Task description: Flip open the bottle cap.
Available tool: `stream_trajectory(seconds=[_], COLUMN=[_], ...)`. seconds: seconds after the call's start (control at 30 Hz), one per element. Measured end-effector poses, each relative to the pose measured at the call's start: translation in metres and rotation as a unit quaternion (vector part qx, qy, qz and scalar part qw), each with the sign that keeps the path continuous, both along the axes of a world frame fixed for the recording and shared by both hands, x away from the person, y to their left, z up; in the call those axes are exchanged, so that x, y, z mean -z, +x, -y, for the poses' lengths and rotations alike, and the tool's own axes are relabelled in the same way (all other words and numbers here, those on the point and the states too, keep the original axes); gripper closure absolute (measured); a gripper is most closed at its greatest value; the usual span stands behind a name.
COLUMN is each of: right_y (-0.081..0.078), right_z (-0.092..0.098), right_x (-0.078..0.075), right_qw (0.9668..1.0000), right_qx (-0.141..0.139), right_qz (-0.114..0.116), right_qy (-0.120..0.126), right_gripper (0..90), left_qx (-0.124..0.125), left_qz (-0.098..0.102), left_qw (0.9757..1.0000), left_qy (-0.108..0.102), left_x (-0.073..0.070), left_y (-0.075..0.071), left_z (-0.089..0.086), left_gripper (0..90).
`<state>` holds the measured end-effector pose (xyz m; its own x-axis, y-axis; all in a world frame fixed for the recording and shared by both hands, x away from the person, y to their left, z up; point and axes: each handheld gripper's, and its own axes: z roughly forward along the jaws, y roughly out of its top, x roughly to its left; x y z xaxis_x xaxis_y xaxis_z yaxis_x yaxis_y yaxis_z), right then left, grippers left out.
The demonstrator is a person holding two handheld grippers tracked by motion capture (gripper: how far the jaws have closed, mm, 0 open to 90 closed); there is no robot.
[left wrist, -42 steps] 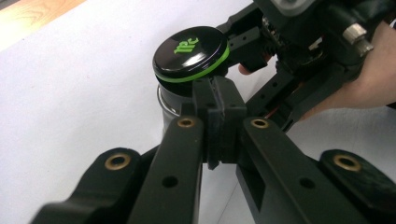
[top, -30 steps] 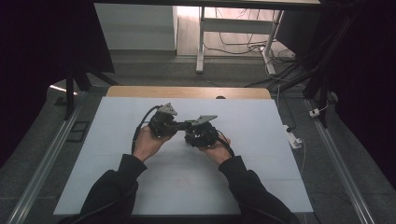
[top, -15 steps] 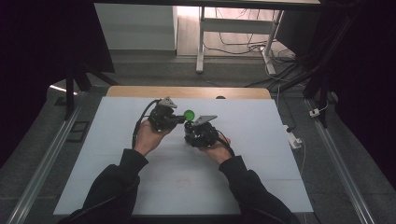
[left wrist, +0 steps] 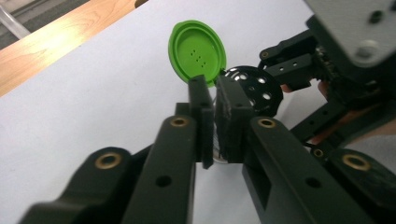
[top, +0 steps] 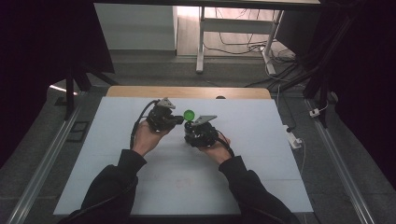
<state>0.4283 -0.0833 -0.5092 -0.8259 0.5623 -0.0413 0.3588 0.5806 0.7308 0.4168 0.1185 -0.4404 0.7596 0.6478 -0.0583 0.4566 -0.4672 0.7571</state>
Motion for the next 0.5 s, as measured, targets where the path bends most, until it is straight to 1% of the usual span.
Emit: stream_trajectory(seconds=[0.03, 0.07, 0.17, 0.2, 0.27, 0.3, 0.33, 0.37, 0.4, 0.47, 0.5], right_y=[0.0, 0.0, -0.001, -0.001, -0.003, -0.003, -0.004, -0.004, -0.005, -0.007, -0.007], right_z=[0.0, -0.001, -0.001, -0.001, -0.001, -0.001, 0.0, 0.0, 0.0, 0.0, 0.0], right_x=[0.0, 0.002, 0.002, 0.0, -0.002, -0.002, -0.003, -0.004, -0.005, -0.007, -0.007], right_qw=[1.0, 1.0, 1.0, 1.0, 1.0, 1.0, 0.9999, 0.9999, 0.9999, 0.9999, 0.9999], right_qx=[0.0, 0.003, 0.005, 0.006, 0.009, 0.009, 0.011, 0.011, 0.011, 0.012, 0.012], right_qz=[-0.002, -0.002, 0.001, 0.002, 0.002, 0.002, 0.004, 0.006, 0.006, 0.005, 0.005], right_qy=[-0.001, -0.003, -0.001, 0.001, 0.002, 0.002, 0.005, 0.005, 0.006, 0.005, 0.005], right_gripper=[49.3, 46.0, 42.1, 41.3, 38.9, 38.9, 37.0, 35.6, 34.4, 31.5, 31.5], left_qx=[0.001, 0.001, 0.003, 0.001, 0.009, 0.009, 0.01, 0.012, 0.012, 0.013, 0.014], left_qz=[0.001, 0.003, 0.006, 0.005, -0.002, -0.002, -0.004, -0.01, -0.01, -0.015, -0.016], left_qw=[1.0, 1.0, 1.0, 1.0, 0.9998, 0.9998, 0.9998, 0.9996, 0.9996, 0.9996, 0.9996], left_qy=[-0.001, 0.003, 0.003, -0.006, -0.018, -0.018, -0.018, -0.023, -0.023, -0.02, -0.018], left_x=[-0.001, -0.001, -0.003, -0.003, -0.002, -0.002, -0.001, 0.001, 0.001, 0.003, 0.004], left_y=[-0.002, -0.003, -0.007, -0.01, -0.016, -0.016, -0.018, -0.022, -0.022, -0.027, -0.029], left_z=[-0.001, -0.001, -0.003, -0.005, -0.01, -0.01, -0.012, -0.016, -0.016, -0.019, -0.021], left_gripper=[82.2, 78.3, 72.8, 71.0, 66.1, 63.7, 61.7, 59.9, 58.1, 54.6, 54.6])
